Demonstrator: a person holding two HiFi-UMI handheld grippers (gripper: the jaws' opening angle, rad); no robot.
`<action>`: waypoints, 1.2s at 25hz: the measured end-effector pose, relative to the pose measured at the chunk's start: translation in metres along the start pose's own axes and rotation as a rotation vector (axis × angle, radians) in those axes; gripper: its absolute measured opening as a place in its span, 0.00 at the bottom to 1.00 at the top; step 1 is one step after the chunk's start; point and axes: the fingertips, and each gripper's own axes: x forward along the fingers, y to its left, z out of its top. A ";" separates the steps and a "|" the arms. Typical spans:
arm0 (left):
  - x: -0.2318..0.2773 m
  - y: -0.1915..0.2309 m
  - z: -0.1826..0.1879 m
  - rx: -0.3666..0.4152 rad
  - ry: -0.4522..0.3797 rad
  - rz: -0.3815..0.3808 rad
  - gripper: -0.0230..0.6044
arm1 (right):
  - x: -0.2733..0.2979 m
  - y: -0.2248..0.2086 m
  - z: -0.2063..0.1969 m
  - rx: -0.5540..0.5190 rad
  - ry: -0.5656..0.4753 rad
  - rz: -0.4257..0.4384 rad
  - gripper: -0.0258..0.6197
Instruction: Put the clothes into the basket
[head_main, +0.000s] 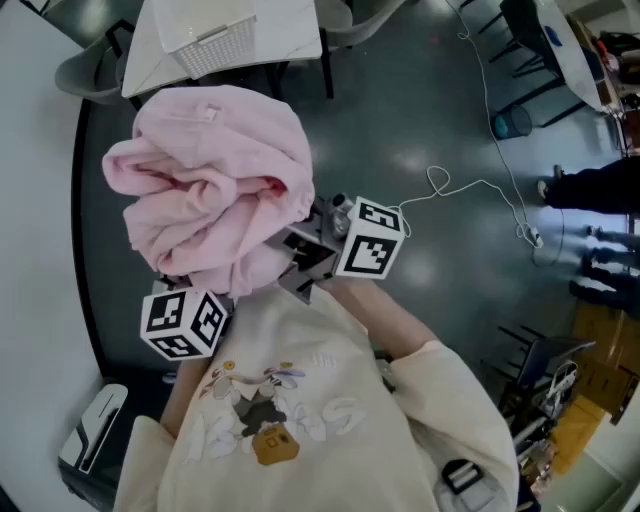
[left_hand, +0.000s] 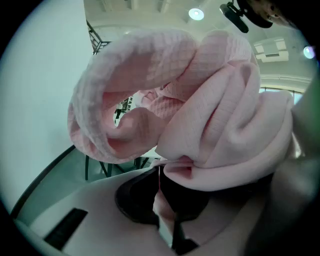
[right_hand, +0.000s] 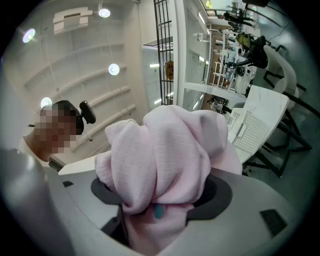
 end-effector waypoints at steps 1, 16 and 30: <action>0.000 0.000 0.000 0.000 0.001 -0.001 0.06 | 0.000 0.000 0.001 -0.001 -0.001 -0.001 0.55; 0.002 0.004 -0.004 -0.011 0.012 -0.017 0.06 | 0.000 -0.006 -0.005 0.052 -0.012 0.011 0.55; -0.019 0.057 -0.002 -0.070 0.002 -0.002 0.06 | 0.049 -0.010 -0.041 0.085 0.027 0.013 0.55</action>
